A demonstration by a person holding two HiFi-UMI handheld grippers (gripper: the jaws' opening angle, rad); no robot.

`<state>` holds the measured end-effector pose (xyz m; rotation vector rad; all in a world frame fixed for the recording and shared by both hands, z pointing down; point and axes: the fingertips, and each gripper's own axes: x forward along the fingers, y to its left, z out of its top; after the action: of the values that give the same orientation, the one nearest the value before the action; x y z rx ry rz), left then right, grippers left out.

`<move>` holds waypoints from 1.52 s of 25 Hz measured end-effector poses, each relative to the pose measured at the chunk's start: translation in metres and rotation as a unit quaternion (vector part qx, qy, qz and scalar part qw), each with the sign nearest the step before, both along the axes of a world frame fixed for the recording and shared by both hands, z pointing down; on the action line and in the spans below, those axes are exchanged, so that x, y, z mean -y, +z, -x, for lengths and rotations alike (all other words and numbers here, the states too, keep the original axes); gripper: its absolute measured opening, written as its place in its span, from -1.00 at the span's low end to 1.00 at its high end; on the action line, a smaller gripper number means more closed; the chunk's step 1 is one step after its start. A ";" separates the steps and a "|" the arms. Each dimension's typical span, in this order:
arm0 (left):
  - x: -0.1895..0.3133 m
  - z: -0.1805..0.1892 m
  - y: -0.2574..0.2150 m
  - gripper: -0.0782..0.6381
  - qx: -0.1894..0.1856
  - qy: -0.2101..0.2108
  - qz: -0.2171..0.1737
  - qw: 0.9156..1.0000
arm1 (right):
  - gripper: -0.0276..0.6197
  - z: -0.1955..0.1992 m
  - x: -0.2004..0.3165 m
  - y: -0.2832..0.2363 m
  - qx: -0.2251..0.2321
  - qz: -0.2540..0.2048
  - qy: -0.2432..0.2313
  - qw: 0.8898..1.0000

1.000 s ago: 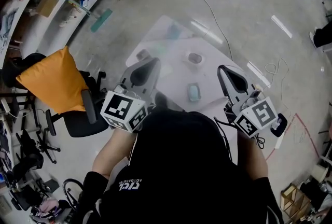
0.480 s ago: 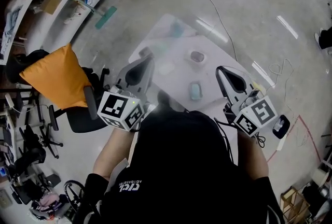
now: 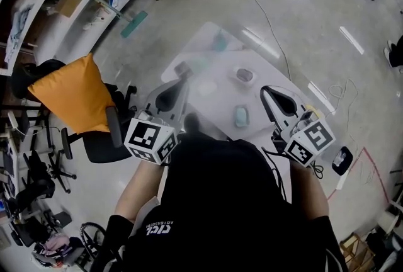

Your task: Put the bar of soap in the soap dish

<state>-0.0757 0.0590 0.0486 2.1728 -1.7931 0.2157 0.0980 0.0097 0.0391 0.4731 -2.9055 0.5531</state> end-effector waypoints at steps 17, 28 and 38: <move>-0.026 0.166 0.025 -0.75 -0.070 0.034 -0.016 0.997 | -0.85 0.187 -0.040 0.017 -0.028 0.043 0.012 0.999; -0.029 0.254 0.044 -0.75 -0.103 0.078 -0.008 0.992 | -0.85 0.286 -0.057 0.045 -0.063 0.080 0.038 0.994; -0.011 0.257 0.064 -0.75 -0.121 0.074 0.020 0.990 | -0.85 0.282 -0.021 0.058 -0.056 0.118 0.068 0.989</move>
<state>-0.3329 0.0704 0.1128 2.1990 -1.4869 0.0182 -0.1839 0.0312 0.0975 0.6475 -2.6701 0.8469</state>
